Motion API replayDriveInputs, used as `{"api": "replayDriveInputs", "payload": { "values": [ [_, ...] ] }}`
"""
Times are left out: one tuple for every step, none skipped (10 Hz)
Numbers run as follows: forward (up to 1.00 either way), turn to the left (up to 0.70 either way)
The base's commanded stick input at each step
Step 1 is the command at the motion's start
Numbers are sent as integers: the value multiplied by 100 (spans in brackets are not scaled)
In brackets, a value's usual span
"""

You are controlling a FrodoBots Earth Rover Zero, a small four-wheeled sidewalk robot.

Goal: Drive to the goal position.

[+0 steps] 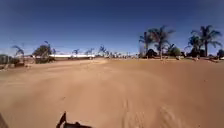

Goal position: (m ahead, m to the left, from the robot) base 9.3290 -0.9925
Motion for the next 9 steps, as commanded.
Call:
{"api": "replayDriveInputs", "payload": {
  "values": [
    [70, 0],
    [70, 0],
    [70, 0],
    [70, 0],
    [70, 0],
    [70, 0],
    [70, 0],
    [70, 0],
    [70, 0]
  ]
}}
